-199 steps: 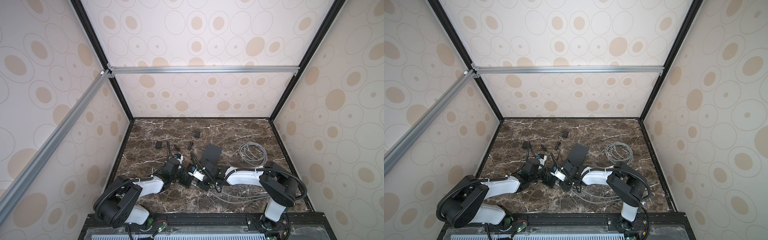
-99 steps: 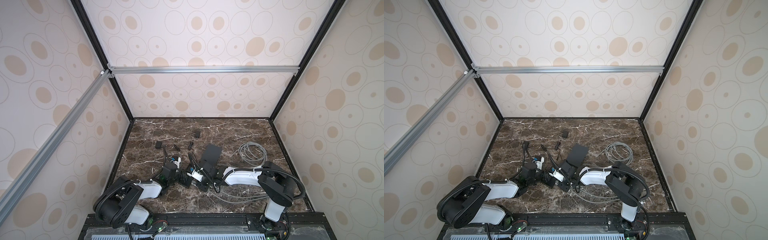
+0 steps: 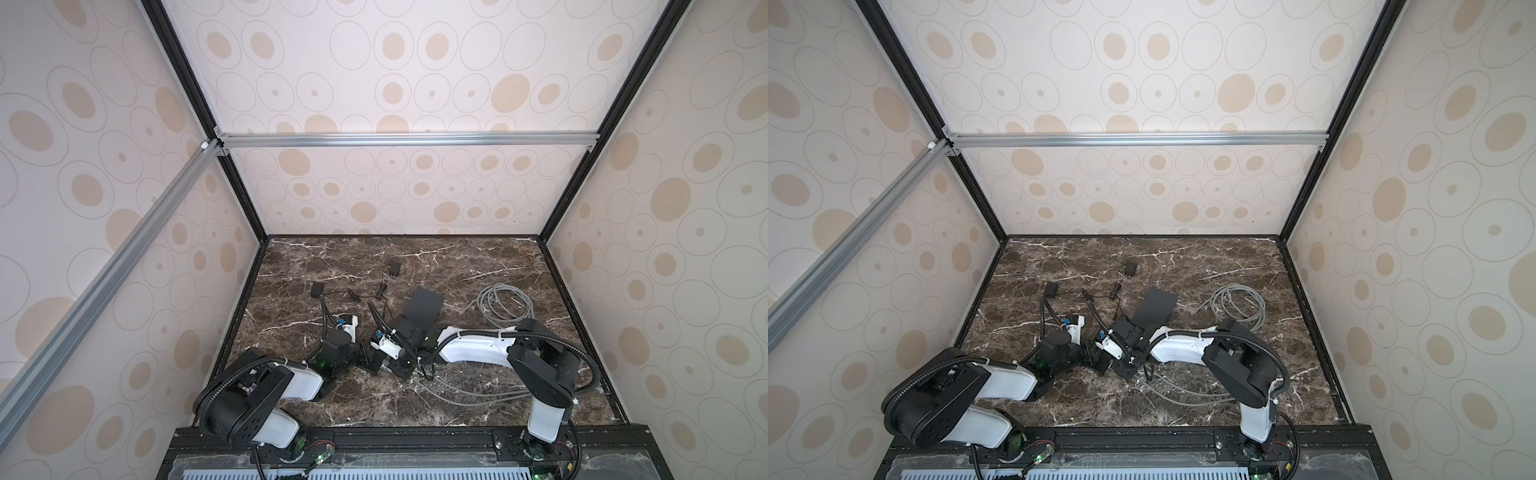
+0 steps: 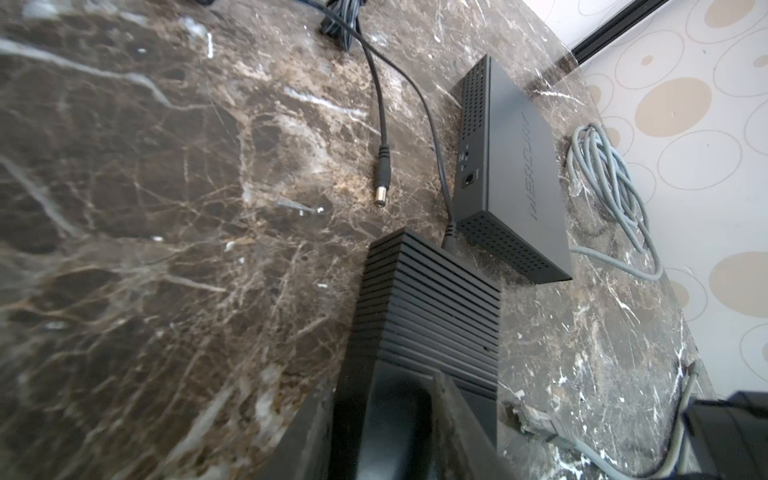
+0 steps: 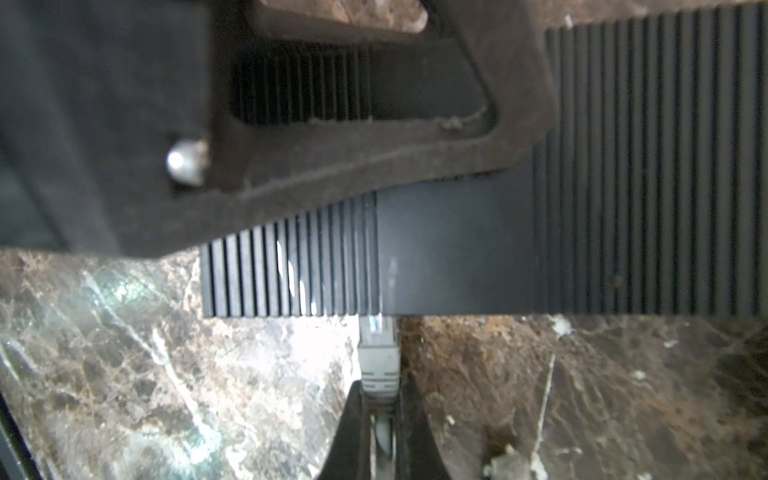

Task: Insert the plug into the switch port

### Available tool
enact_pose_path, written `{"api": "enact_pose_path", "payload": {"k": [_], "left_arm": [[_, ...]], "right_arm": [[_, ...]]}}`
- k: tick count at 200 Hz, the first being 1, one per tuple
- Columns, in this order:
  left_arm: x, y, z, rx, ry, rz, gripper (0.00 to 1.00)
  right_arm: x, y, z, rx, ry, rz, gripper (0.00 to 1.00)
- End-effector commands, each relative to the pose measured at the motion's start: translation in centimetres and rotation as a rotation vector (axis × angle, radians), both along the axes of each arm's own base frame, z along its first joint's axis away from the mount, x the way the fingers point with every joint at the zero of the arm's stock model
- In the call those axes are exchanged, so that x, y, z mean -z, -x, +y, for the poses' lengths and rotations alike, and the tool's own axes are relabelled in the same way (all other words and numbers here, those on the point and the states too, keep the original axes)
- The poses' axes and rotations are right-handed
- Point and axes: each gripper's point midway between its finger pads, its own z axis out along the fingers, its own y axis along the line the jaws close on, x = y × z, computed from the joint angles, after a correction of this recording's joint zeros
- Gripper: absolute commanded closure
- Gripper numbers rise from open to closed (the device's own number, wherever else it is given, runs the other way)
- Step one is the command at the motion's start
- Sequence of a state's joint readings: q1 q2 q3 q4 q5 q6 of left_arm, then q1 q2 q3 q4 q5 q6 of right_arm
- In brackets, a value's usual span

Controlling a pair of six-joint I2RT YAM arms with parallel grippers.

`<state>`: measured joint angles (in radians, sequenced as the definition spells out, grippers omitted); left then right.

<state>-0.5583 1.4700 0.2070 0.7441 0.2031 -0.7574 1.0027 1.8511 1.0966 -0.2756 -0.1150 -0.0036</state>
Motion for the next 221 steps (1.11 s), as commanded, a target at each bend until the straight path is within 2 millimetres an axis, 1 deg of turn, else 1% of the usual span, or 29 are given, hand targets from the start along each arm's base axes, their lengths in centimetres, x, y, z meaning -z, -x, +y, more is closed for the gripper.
{"api": "enact_pose_path", "payload": {"k": [1, 43, 91, 128, 160, 195, 221], "left_arm": [[6.5, 8.2, 0.1, 0.153, -0.081, 0.346, 0.62], [6.7, 8.2, 0.0, 0.158, -0.080, 0.351, 0.63], [6.9, 8.3, -0.2, 0.169, -0.079, 0.357, 0.65], [6.9, 8.4, -0.3, 0.177, -0.077, 0.356, 0.65], [7.0, 8.5, -0.4, 0.182, -0.074, 0.358, 0.65], [6.9, 8.5, -0.5, 0.186, -0.072, 0.356, 0.66], [6.9, 8.4, -0.6, 0.188, -0.072, 0.354, 0.65]], "right_arm": [[-5.7, -5.2, 7.5, 0.030, -0.288, -0.224, 1.00], [-8.5, -5.9, 9.4, 0.015, -0.343, -0.305, 1.00], [-10.5, -6.6, 11.6, -0.018, -0.401, -0.344, 1.00], [-12.8, -7.0, 13.8, -0.059, -0.456, -0.373, 1.00], [-14.2, -7.0, 15.5, -0.101, -0.520, -0.380, 1.00], [-15.0, -6.8, 17.0, -0.135, -0.581, -0.369, 1.00], [-16.7, -6.4, 18.3, -0.164, -0.647, -0.365, 1.00]]}}
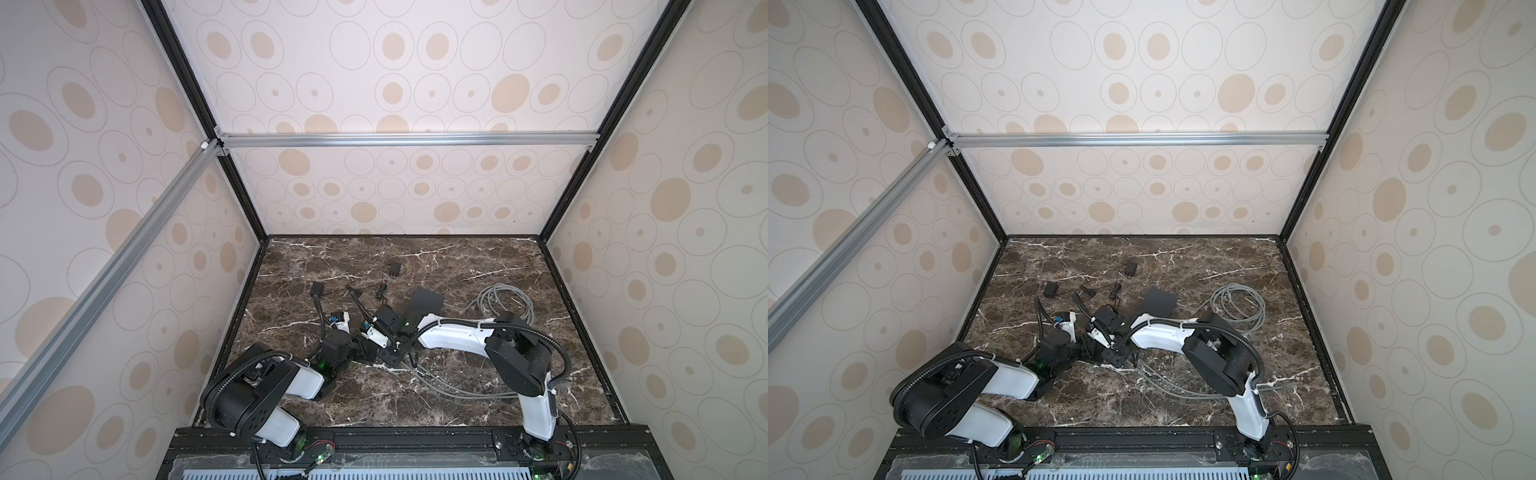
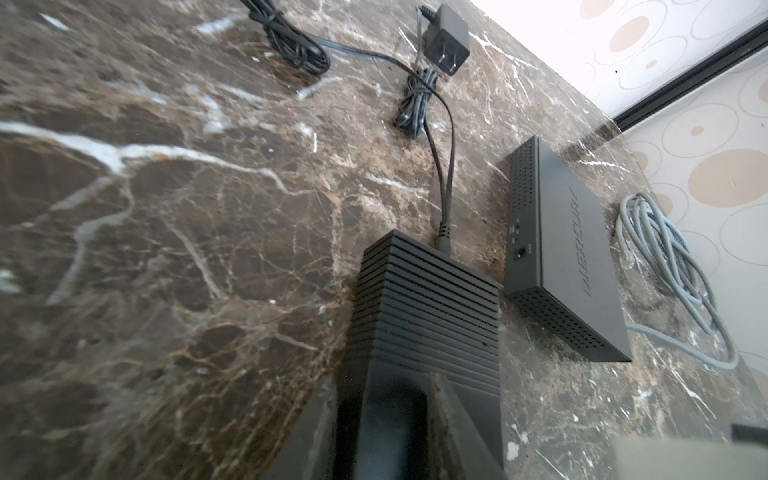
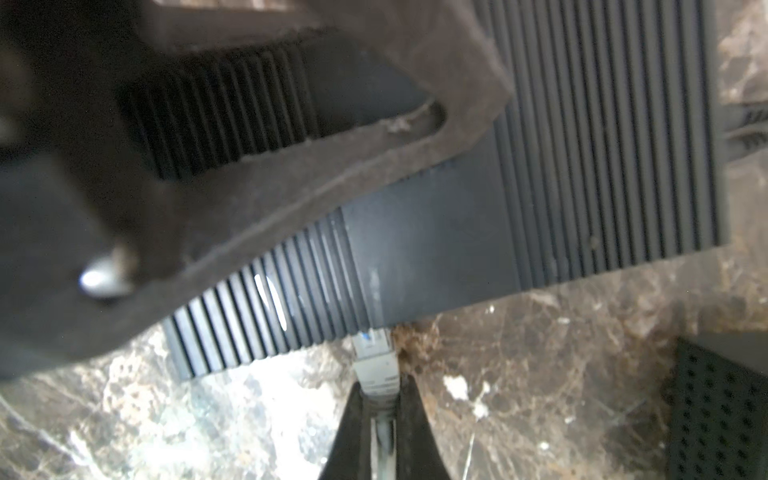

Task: Insert the plug into the switch port

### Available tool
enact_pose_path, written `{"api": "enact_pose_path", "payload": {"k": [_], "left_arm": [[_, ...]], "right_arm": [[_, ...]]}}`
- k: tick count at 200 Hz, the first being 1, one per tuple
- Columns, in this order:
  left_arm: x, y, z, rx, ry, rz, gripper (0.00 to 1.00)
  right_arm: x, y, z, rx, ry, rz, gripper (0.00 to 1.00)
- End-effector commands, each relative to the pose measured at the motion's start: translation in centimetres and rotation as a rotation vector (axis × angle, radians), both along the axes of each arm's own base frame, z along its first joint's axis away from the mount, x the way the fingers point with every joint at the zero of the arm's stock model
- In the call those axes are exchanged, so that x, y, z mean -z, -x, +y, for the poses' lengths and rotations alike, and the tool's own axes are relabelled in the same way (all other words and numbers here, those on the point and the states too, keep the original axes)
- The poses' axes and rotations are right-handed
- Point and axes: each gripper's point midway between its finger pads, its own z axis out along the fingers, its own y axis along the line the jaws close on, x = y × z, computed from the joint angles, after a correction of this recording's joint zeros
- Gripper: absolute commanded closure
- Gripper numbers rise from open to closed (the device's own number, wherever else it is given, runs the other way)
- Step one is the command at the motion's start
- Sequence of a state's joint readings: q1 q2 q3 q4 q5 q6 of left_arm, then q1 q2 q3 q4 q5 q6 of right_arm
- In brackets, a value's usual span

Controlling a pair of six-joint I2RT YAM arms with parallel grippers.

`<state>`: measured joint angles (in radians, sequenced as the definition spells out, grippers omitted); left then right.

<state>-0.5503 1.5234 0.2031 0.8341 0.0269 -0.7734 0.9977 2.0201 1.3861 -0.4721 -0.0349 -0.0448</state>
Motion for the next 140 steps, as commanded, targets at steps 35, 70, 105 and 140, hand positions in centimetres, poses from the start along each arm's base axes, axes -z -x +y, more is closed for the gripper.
{"api": "enact_pose_path", "payload": {"k": [35, 70, 105, 140], "left_arm": [[7.0, 10.8, -3.0, 0.340, 0.003, 0.439, 0.66], [7.0, 10.8, -3.0, 0.340, 0.002, 0.438, 0.66], [6.9, 10.8, -3.2, 0.353, 0.006, 0.434, 0.66], [6.5, 10.9, -3.3, 0.361, 0.007, 0.421, 0.65]], "right_arm": [[-18.7, -2.4, 16.7, -0.230, -0.810, -0.315, 1.00], [-19.6, -1.6, 16.8, -0.247, -0.847, -0.297, 1.00], [-16.3, -1.9, 16.8, -0.237, -0.775, -0.273, 1.00], [-13.2, -1.7, 16.3, -0.212, -0.717, -0.222, 1.00]]}}
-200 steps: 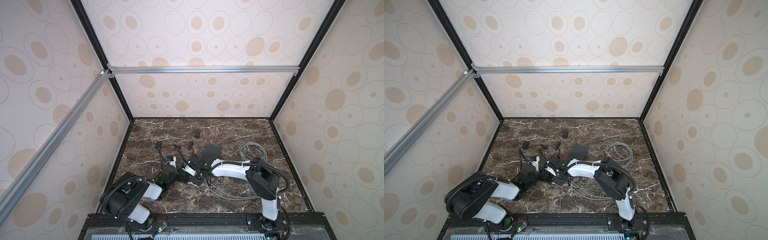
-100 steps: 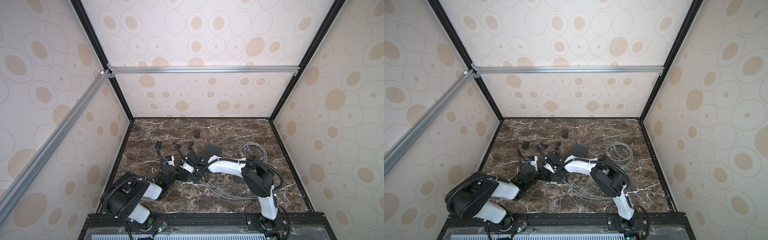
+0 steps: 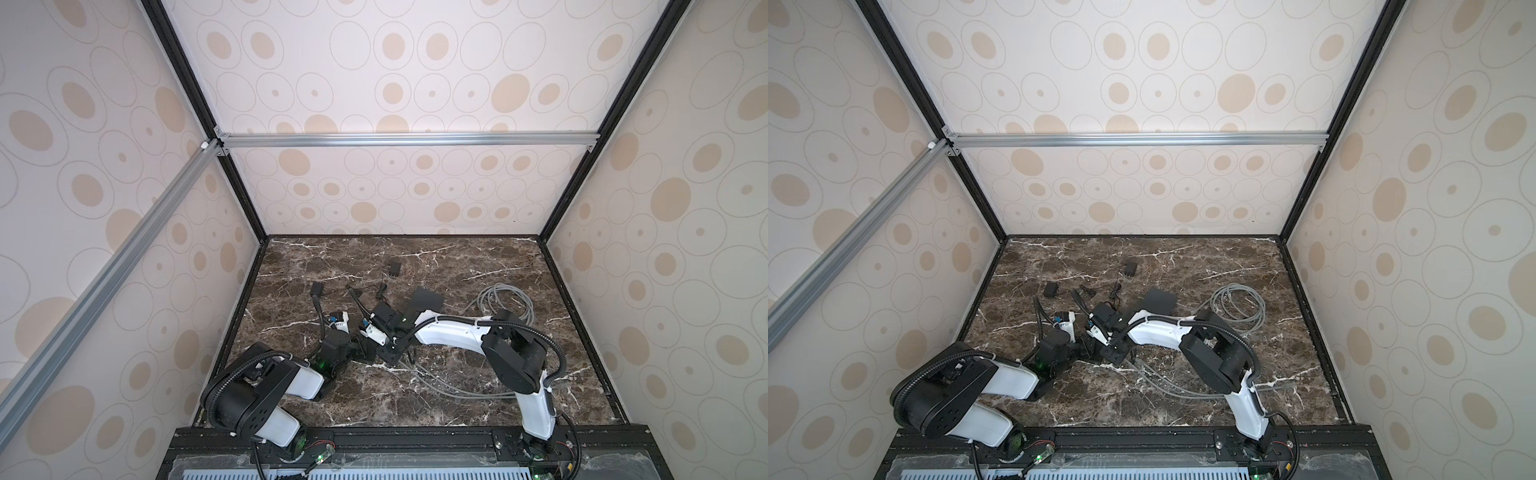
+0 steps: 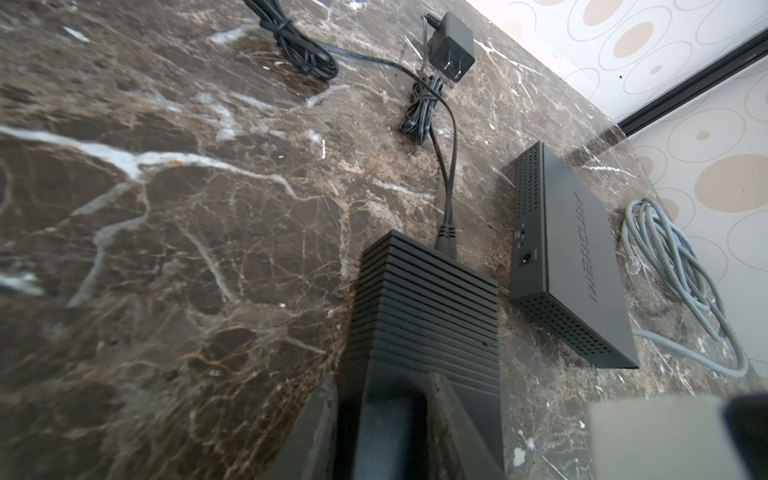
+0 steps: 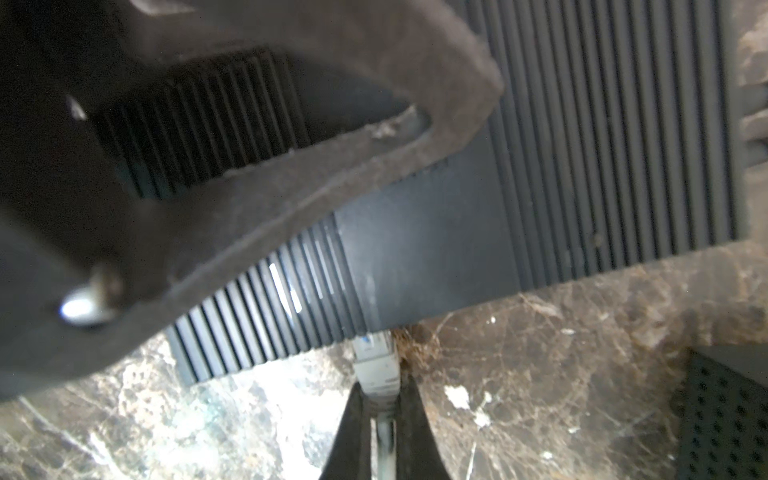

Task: Insert the plug into the switch port

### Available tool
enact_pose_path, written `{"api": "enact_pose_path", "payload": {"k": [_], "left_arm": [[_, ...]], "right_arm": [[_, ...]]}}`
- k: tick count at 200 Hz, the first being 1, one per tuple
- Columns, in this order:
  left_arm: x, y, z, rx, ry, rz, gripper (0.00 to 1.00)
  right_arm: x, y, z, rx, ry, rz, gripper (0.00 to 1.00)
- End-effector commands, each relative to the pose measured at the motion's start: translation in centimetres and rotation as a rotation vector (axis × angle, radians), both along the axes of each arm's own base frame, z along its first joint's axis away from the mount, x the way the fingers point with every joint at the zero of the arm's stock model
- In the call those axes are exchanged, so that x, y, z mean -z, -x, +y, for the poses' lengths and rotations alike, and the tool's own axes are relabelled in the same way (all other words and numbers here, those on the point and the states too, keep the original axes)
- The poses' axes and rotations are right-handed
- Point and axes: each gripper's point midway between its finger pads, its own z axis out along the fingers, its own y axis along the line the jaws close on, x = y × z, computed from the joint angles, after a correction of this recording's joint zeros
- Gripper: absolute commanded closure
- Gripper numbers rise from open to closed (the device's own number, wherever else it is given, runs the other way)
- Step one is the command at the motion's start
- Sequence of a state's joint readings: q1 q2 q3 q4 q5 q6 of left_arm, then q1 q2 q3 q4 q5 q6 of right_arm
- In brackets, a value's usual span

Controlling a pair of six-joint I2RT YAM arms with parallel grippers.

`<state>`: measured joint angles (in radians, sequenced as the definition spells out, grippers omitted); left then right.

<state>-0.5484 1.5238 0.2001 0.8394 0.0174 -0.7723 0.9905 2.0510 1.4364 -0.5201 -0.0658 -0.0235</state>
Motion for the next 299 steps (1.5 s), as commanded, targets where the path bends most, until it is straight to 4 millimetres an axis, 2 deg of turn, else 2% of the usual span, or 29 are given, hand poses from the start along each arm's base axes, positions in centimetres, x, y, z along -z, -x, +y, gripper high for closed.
{"api": "enact_pose_path", "payload": {"k": [1, 21, 45, 64, 116, 127, 139, 148, 164, 176, 197, 212, 233, 265, 299], "left_arm": [[6.5, 10.9, -3.6, 0.369, 0.013, 0.427, 0.65], [6.6, 10.9, -3.5, 0.365, 0.009, 0.428, 0.65], [6.6, 10.8, -3.2, 0.350, -0.008, 0.427, 0.65], [6.6, 10.4, -2.9, 0.335, -0.040, 0.422, 0.64], [5.5, 8.5, -2.8, 0.297, -0.083, 0.384, 0.62], [5.2, 8.1, -2.8, 0.289, -0.092, 0.381, 0.56], [4.7, 7.4, -2.9, 0.273, -0.104, 0.377, 0.35], [4.0, 6.7, -2.8, 0.254, -0.117, 0.363, 0.24], [2.6, 5.7, -2.2, 0.208, -0.162, 0.350, 0.12], [0.4, 4.5, -2.0, 0.184, -0.172, 0.301, 0.08], [-3.1, 2.9, -1.4, 0.152, -0.191, 0.235, 0.05], [-4.8, 2.3, -0.6, 0.130, -0.205, 0.210, 0.05], [-5.6, 2.2, 0.8, 0.103, -0.195, 0.208, 0.06], [-5.7, 2.5, 3.2, 0.046, -0.133, 0.216, 0.06], [-6.6, 2.3, 4.8, 0.002, -0.095, 0.199, 0.06]], "right_arm": [[-13.2, -1.8, 15.9, -0.210, -0.724, -0.270, 1.00], [-12.5, -1.3, 15.2, -0.205, -0.712, -0.256, 1.00], [-12.4, -0.5, 13.3, -0.192, -0.697, -0.252, 1.00], [-11.7, 0.5, 11.1, -0.163, -0.664, -0.238, 1.00], [-8.1, 2.9, 3.9, -0.003, -0.519, -0.206, 1.00], [-7.3, 3.2, 3.0, 0.024, -0.488, -0.200, 1.00], [-6.7, 3.4, 2.2, 0.054, -0.456, -0.197, 1.00], [-6.4, 3.4, 1.7, 0.085, -0.433, -0.200, 1.00], [-6.1, 3.5, 1.1, 0.134, -0.414, -0.206, 1.00], [-5.9, 3.7, 0.9, 0.167, -0.407, -0.205, 1.00], [-5.4, 4.2, 1.0, 0.201, -0.408, -0.181, 1.00], [-4.9, 4.4, 1.2, 0.230, -0.418, -0.154, 1.00], [-4.0, 4.6, 1.6, 0.277, -0.436, -0.110, 1.00], [-2.8, 4.5, 1.8, 0.361, -0.450, -0.080, 1.00], [-1.7, 5.0, 2.1, 0.375, -0.432, -0.062, 1.00]]}}
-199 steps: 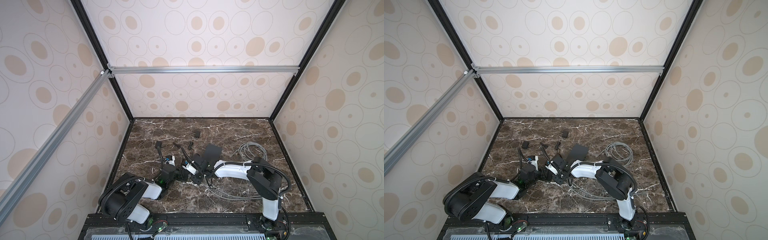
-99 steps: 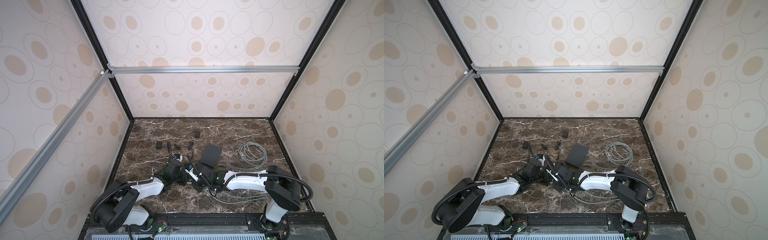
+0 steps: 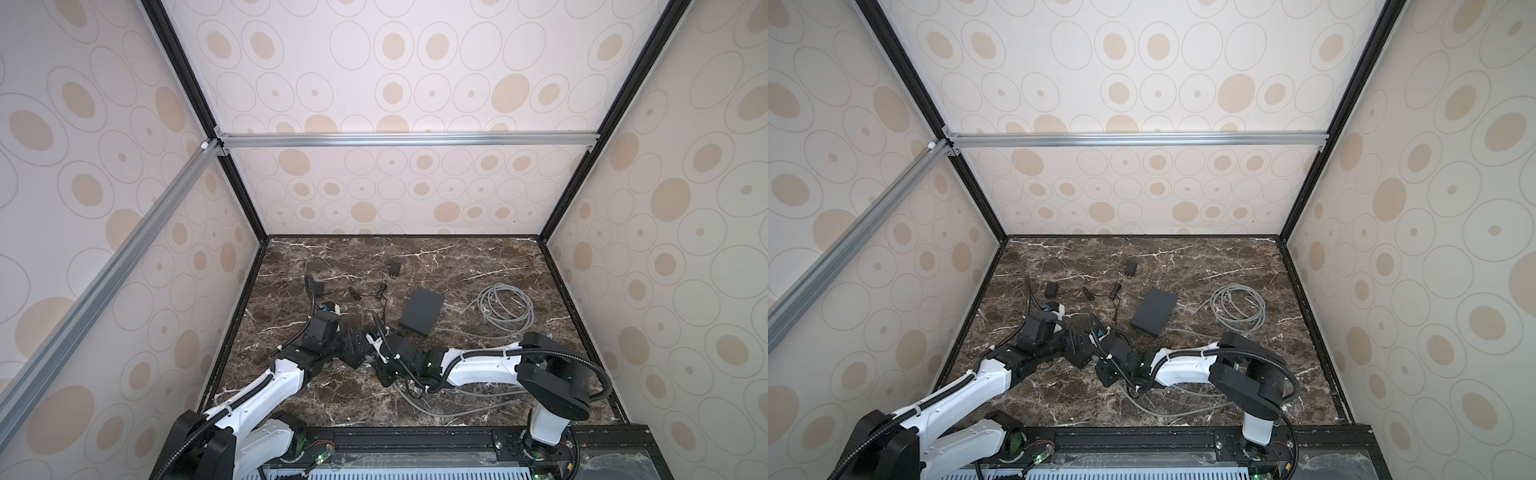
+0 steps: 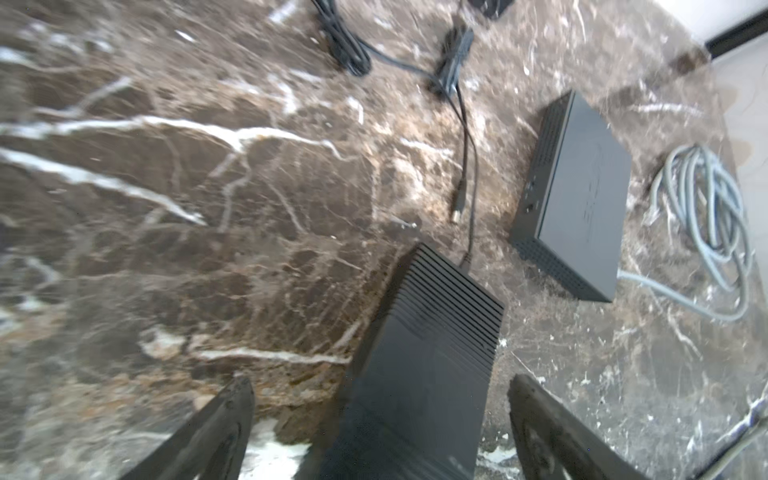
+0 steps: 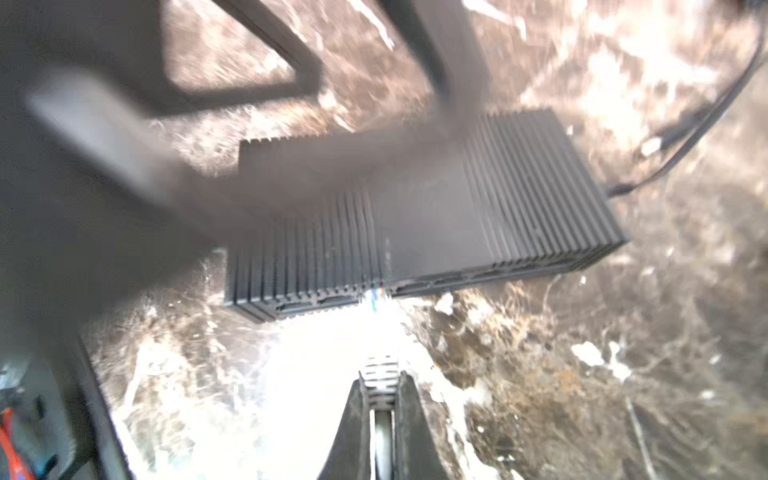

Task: Insert the plug into the switch port

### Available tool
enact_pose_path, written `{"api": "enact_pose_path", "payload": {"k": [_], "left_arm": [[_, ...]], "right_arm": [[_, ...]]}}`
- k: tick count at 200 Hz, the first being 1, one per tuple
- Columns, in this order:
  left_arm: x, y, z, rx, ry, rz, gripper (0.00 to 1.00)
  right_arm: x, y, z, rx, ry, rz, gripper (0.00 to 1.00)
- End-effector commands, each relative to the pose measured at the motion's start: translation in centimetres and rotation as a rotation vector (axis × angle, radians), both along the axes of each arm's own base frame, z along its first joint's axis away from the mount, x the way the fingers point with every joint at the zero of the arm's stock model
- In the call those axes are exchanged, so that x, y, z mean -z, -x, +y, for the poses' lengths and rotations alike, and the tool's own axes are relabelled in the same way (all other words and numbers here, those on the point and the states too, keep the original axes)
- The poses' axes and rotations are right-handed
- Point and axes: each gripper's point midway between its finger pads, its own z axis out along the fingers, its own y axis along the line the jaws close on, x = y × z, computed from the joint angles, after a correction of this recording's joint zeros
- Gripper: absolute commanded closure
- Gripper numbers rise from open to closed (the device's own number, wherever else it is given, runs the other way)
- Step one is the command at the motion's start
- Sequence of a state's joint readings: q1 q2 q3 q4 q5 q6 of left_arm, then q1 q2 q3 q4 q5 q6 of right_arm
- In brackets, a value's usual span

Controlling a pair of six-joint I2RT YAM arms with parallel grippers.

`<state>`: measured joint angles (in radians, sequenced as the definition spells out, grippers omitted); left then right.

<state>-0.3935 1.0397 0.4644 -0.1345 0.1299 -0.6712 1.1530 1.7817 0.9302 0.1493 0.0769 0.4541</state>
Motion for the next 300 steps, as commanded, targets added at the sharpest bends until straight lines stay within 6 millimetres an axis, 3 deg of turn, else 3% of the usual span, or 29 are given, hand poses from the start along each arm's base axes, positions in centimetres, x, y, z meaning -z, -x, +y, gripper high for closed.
{"api": "enact_pose_path", "payload": {"k": [1, 30, 62, 87, 102, 112, 137, 159, 181, 199, 216, 240, 266, 300], "left_arm": [[-0.5, 0.4, 0.5, 0.004, 0.015, 0.001, 0.05], [-2.5, 0.2, 0.5, -0.012, 0.065, -0.051, 0.07], [-3.8, 0.4, 0.5, -0.010, 0.089, -0.093, 0.08], [-3.7, 0.7, 0.5, -0.006, 0.099, -0.102, 0.09], [-3.5, 0.9, 0.4, 0.001, 0.106, -0.100, 0.10], [-3.4, 1.0, 0.2, 0.011, 0.114, -0.102, 0.10], [-3.9, 1.2, -0.4, 0.045, 0.138, -0.122, 0.14], [-4.3, 1.3, -0.9, 0.066, 0.168, -0.141, 0.16], [-5.2, 1.8, -2.3, 0.120, 0.258, -0.146, 0.16], [-8.2, 2.7, -4.9, 0.253, 0.399, -0.187, 0.17], [-11.5, 3.4, -5.7, 0.342, 0.410, -0.246, 0.17], [-15.1, 3.9, -4.9, 0.386, 0.298, -0.319, 0.17], [-16.2, 4.6, -4.4, 0.431, 0.214, -0.365, 0.17], [-17.4, 5.4, -4.6, 0.452, 0.253, -0.442, 0.17]], "right_arm": [[1.1, 0.4, 0.2, 0.045, -0.001, 0.033, 1.00], [1.7, 1.3, 0.8, 0.026, 0.031, 0.046, 1.00], [1.9, 2.5, 1.7, -0.028, 0.064, 0.035, 0.90], [1.5, 3.0, 1.6, -0.070, 0.079, 0.026, 0.69], [0.6, 2.5, 0.4, -0.067, 0.108, -0.032, 0.52], [-0.5, 1.9, -0.7, -0.059, 0.135, -0.078, 0.48], [-3.0, 0.3, -4.5, -0.054, 0.222, -0.134, 0.49], [-4.2, -0.9, -8.3, -0.032, 0.169, -0.044, 0.54], [-3.6, -2.2, -12.0, -0.002, 0.087, 0.097, 0.59], [-2.5, -2.2, -14.0, -0.016, 0.128, 0.152, 0.60], [-1.3, -1.8, -14.5, -0.037, 0.175, 0.184, 0.58], [0.7, -1.6, -14.5, -0.030, 0.193, 0.227, 0.55], [2.0, -1.3, -13.4, -0.043, 0.163, 0.288, 0.55], [3.2, -1.6, -12.5, -0.048, 0.161, 0.325, 0.57]]}}
